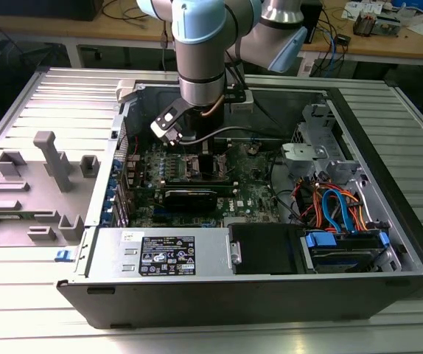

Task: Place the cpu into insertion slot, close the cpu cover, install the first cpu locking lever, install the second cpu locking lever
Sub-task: 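Place the cpu into insertion slot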

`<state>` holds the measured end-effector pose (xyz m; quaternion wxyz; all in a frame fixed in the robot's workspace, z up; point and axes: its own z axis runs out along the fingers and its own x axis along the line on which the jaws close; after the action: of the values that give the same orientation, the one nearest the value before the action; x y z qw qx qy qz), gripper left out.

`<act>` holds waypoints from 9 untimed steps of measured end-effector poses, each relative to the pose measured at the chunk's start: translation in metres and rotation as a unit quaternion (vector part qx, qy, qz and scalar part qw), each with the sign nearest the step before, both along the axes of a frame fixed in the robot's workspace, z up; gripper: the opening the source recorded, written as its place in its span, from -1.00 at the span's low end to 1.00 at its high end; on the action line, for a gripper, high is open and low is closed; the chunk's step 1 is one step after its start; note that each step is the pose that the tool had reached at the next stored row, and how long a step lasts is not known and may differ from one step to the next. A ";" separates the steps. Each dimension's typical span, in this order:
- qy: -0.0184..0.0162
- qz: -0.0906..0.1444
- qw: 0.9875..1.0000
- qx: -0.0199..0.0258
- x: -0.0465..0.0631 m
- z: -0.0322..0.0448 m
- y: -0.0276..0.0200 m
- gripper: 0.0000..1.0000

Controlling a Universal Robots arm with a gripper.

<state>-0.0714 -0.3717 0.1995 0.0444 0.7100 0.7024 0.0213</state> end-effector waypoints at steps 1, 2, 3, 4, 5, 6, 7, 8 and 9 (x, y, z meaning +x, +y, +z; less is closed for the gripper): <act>0.000 0.000 1.000 0.000 0.000 0.0007 0.0000 0.35; 0.000 0.000 1.000 0.000 0.000 0.0006 0.0000 0.35; 0.000 0.000 1.000 0.000 0.000 0.0007 0.0001 0.35; 0.000 0.000 1.000 0.000 0.000 0.0008 0.0001 0.35; 0.001 0.000 1.000 0.000 0.001 0.0009 0.0000 0.35; 0.003 0.000 1.000 0.000 0.002 0.0009 0.0001 0.35; 0.005 0.000 1.000 0.000 0.003 0.0010 0.0000 0.35; 0.005 0.000 1.000 0.000 0.003 0.0010 0.0000 0.35; 0.005 0.000 1.000 0.000 0.003 0.0010 0.0000 0.35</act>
<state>-0.0680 -0.3717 0.2005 0.0403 0.7103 0.7025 0.0176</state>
